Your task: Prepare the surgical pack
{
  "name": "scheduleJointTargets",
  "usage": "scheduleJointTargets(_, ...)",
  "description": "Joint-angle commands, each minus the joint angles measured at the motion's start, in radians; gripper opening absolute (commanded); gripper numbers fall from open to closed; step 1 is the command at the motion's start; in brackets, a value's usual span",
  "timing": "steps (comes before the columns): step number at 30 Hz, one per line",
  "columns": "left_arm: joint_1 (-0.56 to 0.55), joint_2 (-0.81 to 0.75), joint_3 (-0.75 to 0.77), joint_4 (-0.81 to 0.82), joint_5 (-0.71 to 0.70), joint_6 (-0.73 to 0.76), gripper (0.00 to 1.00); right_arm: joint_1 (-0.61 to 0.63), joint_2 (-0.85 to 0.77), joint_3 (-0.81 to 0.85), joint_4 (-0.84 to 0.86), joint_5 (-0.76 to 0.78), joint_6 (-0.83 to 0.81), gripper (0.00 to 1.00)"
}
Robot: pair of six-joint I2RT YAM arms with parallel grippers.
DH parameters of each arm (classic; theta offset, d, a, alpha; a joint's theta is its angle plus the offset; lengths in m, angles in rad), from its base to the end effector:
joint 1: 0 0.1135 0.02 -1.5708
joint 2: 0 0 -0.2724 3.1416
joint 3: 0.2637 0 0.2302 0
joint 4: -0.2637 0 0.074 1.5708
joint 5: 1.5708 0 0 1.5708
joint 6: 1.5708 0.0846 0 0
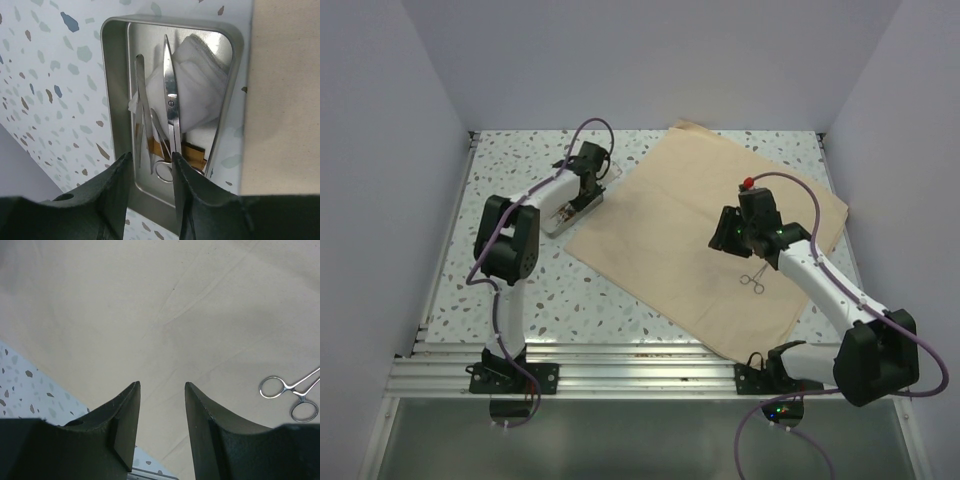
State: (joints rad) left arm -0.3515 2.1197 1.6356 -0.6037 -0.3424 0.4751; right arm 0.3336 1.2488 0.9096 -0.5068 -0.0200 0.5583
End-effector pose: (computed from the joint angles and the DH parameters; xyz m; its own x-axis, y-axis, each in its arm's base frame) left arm 0.4399 -0.1311 0.1594 -0.6580 0.7002 -0.2770 0.5386 0.6947 0.4769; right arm 0.2531 0.0895 0.2358 -0.7800 0.2902 -0.5544 0.0864 0.9274 0.3639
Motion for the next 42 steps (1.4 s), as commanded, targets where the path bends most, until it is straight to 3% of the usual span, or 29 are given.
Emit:
scheduleJointTargets(1,0.016,-0.009,0.035,-0.039,0.019,-0.035,0.42,-0.001,-0.008,0.028,-0.016,-0.005,0.005,0.45)
scheduleJointTargets(4,0.016,-0.046,0.053,-0.079,0.100,-0.084,0.50,-0.001,-0.006,0.041,-0.038,0.017,0.012,0.45)
scheduleJointTargets(9,0.011,-0.167,0.035,-0.088,0.250,-0.233,0.52,-0.033,0.006,0.063,-0.096,0.083,0.048,0.44)
scheduleJointTargets(16,-0.003,-0.403,-0.129,0.094,0.425,-0.467,0.56,-0.249,0.070,0.038,-0.191,0.158,0.038,0.41)
scheduleJointTargets(20,-0.055,-0.532,-0.299,0.278,0.554,-0.659,0.57,-0.266,0.104,0.035,-0.199,0.279,0.020,0.42)
scheduleJointTargets(23,-0.101,-0.619,-0.419,0.415,0.619,-0.723,0.59,-0.286,0.133,0.035,-0.181,0.287,0.002,0.43)
scheduleJointTargets(31,-0.247,-0.667,-0.548,0.525,0.631,-0.768,0.59,-0.327,0.264,0.058,-0.125,0.287,-0.026,0.43)
scheduleJointTargets(42,-0.271,-0.684,-0.594,0.571,0.655,-0.765,0.58,-0.331,0.369,0.072,-0.067,0.239,0.008,0.38)
